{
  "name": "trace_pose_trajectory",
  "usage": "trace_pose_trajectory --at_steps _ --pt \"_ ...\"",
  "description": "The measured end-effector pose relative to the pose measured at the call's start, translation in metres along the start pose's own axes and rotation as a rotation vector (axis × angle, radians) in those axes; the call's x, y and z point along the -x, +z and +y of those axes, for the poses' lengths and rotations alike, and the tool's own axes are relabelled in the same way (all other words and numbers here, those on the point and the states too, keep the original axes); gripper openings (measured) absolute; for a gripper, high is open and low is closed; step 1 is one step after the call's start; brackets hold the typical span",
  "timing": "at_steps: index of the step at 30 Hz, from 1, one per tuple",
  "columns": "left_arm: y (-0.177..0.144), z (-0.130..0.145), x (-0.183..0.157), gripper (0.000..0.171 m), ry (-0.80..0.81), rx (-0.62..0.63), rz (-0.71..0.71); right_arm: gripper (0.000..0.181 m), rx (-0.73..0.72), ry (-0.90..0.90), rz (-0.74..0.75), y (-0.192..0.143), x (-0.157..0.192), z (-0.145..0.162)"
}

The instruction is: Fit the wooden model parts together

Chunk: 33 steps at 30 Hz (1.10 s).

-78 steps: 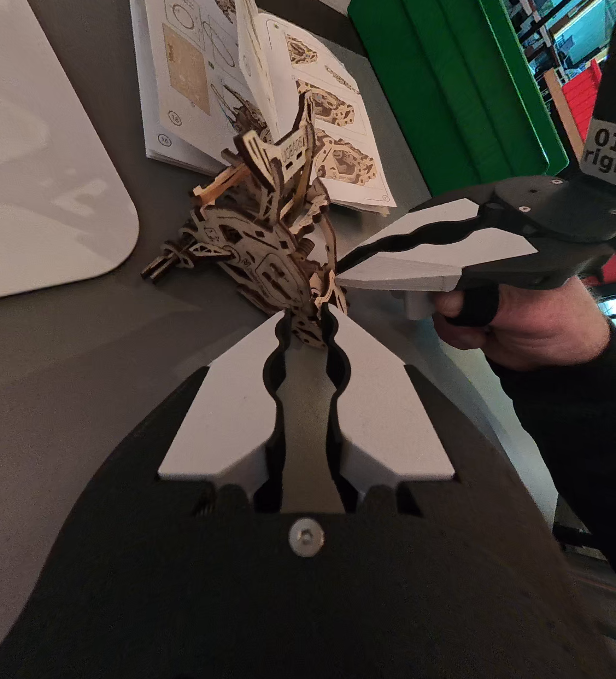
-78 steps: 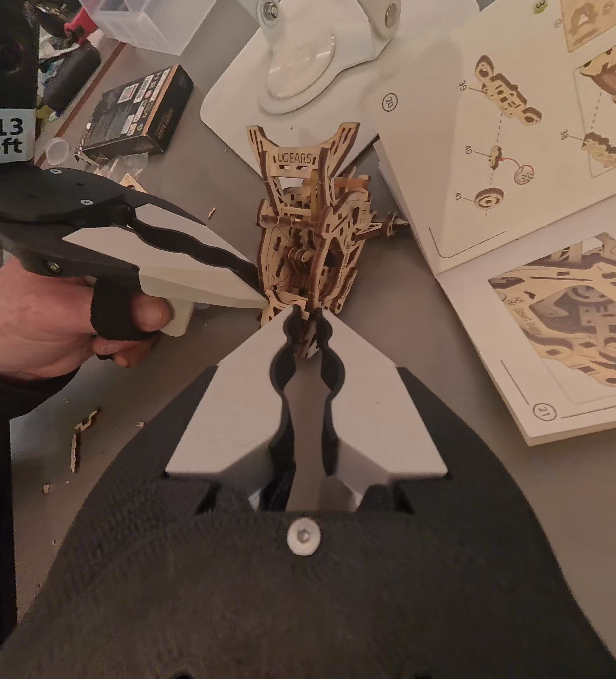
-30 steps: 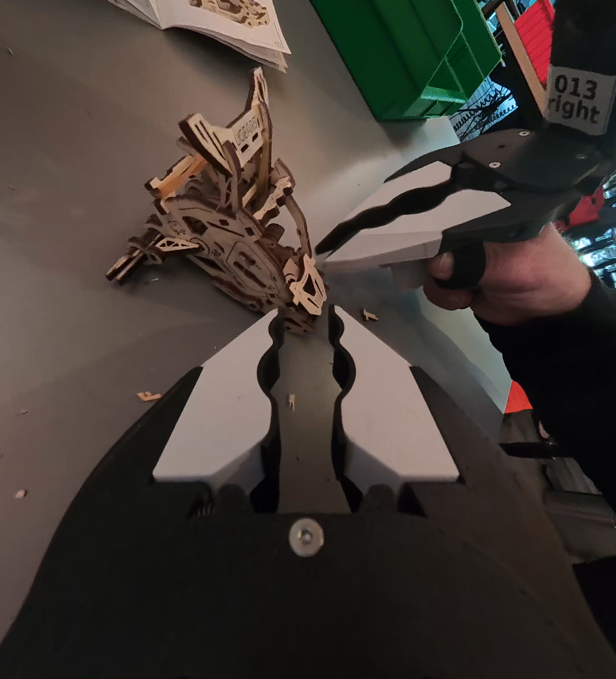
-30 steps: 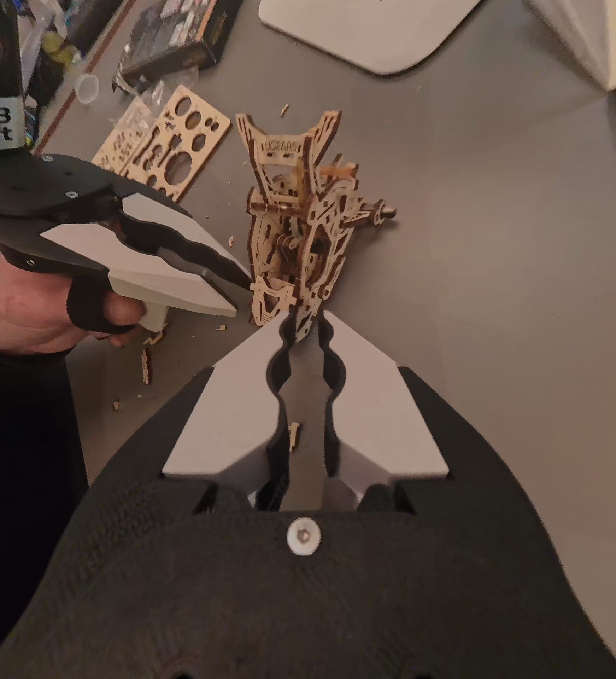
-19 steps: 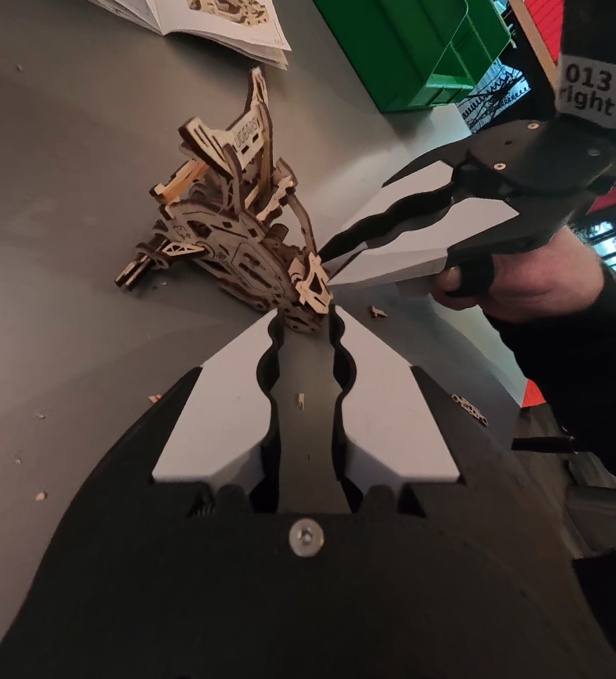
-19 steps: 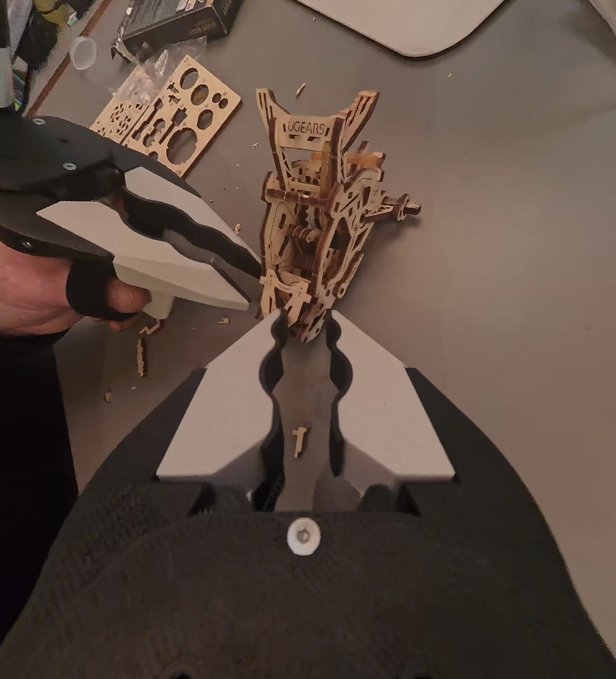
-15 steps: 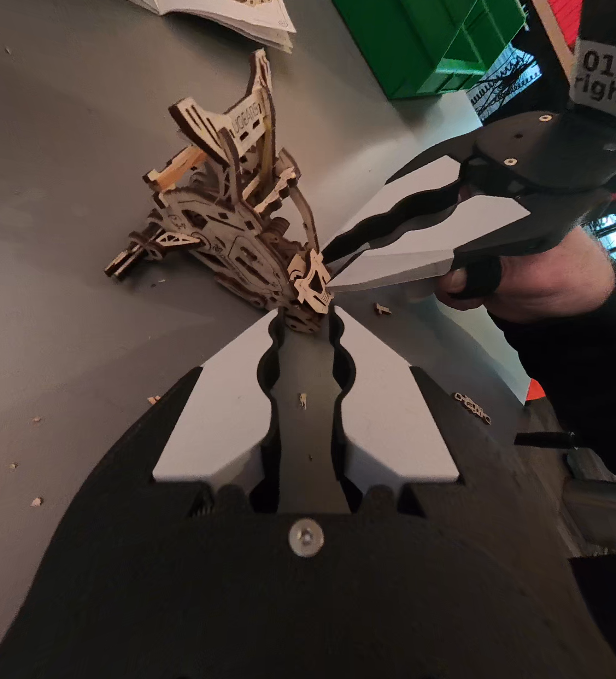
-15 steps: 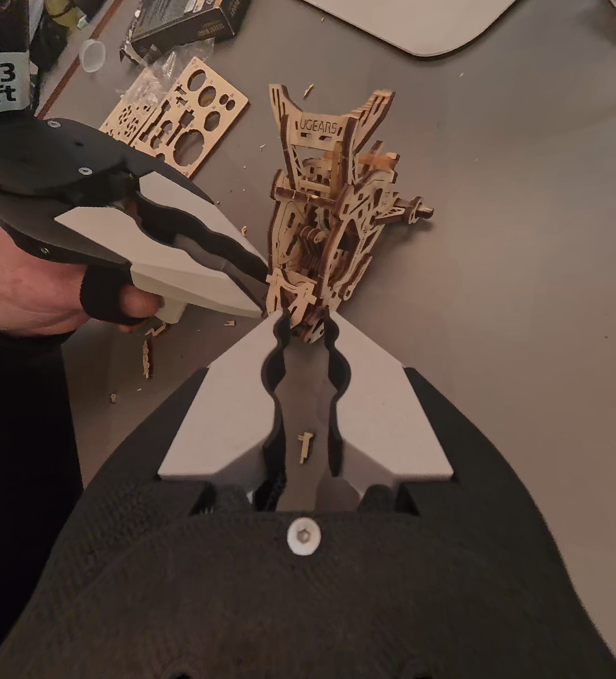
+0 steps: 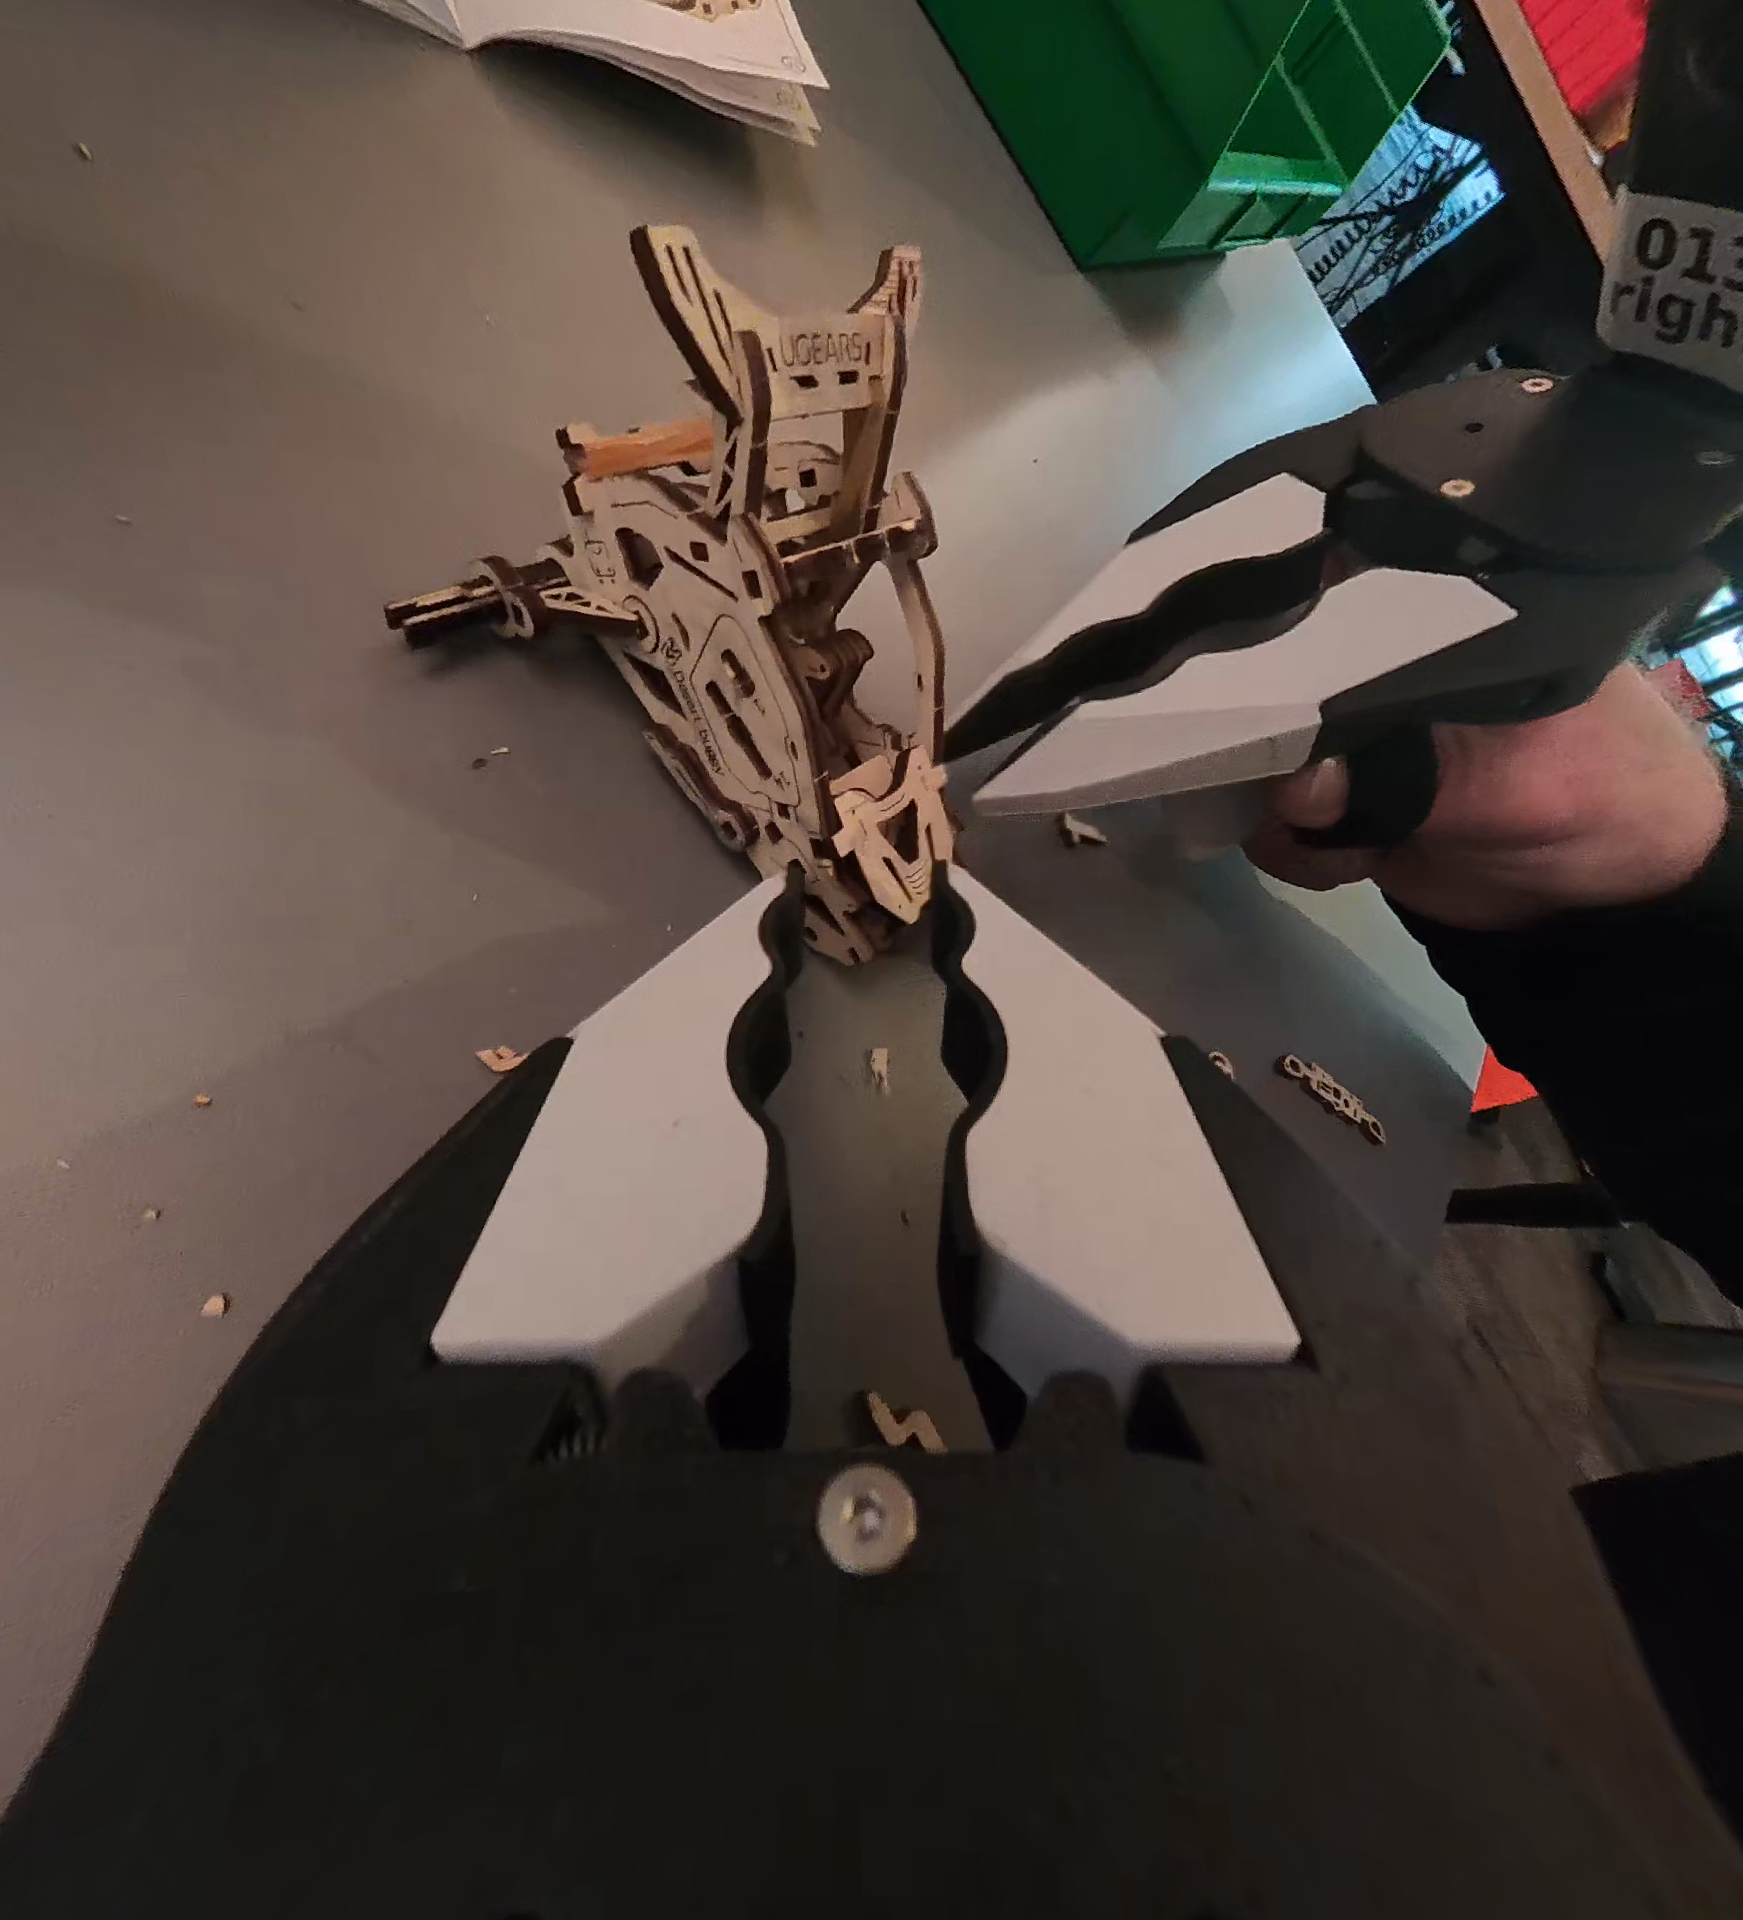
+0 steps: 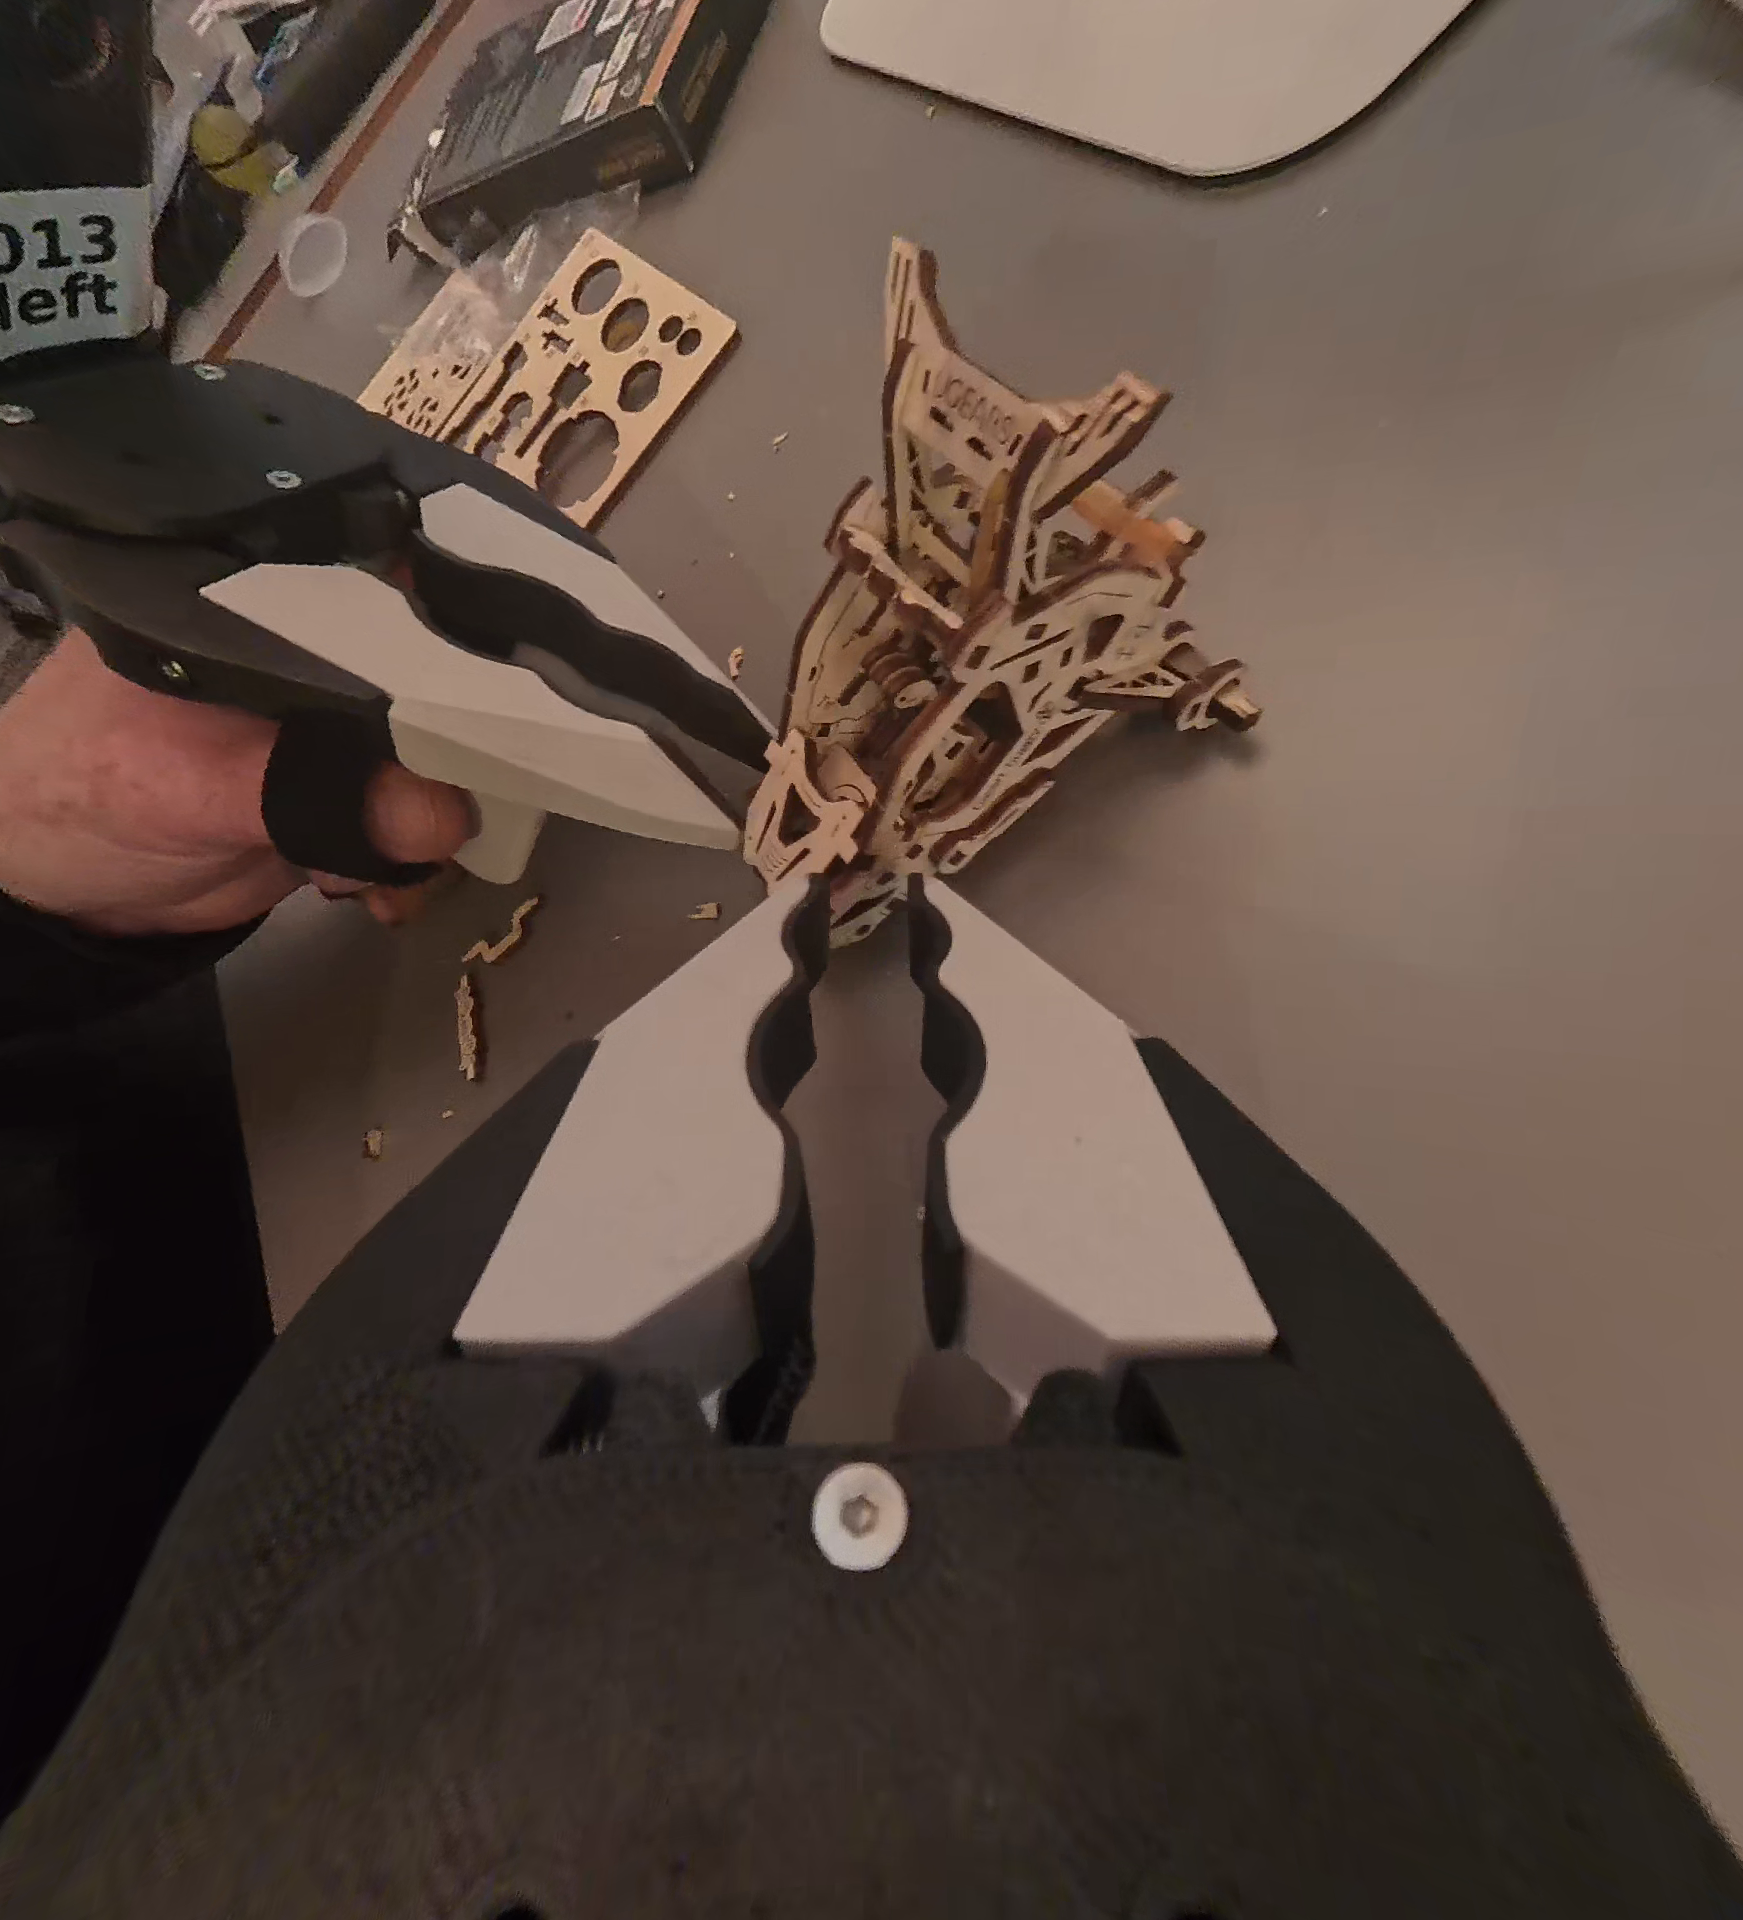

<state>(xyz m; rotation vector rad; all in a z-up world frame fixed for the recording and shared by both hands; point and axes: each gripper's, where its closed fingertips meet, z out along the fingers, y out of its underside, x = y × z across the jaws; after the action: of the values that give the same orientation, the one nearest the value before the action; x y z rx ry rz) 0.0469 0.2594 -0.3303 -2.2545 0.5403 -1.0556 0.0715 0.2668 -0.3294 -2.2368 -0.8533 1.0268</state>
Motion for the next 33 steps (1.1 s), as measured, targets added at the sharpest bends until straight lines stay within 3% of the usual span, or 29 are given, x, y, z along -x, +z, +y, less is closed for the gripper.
trace_pose_trajectory --at_steps 11,20,25,29,31,33 --pt "0.004 -0.006 0.003 0.029 0.068 0.001 -0.052 0.0 0.017 -0.026 -0.005 0.008 0.003 0.008" --pt "0.001 -0.01 0.015 0.027 0.071 0.017 -0.037 0.006 0.018 -0.039 -0.032 0.013 0.011 0.006" --pt "-0.001 -0.006 0.008 0.043 0.124 0.03 -0.042 0.005 0.001 -0.028 -0.025 0.01 0.008 0.005" --pt "0.009 0.003 0.009 0.076 0.234 0.08 -0.181 0.005 -0.026 -0.018 -0.022 0.004 0.006 0.003" --pt "0.014 0.004 0.01 0.077 0.298 0.103 -0.252 0.004 -0.04 -0.01 -0.02 0.001 0.005 0.003" --pt "0.017 0.002 0.014 0.062 0.325 0.114 -0.303 0.004 -0.056 -0.012 -0.013 -0.002 0.003 0.001"
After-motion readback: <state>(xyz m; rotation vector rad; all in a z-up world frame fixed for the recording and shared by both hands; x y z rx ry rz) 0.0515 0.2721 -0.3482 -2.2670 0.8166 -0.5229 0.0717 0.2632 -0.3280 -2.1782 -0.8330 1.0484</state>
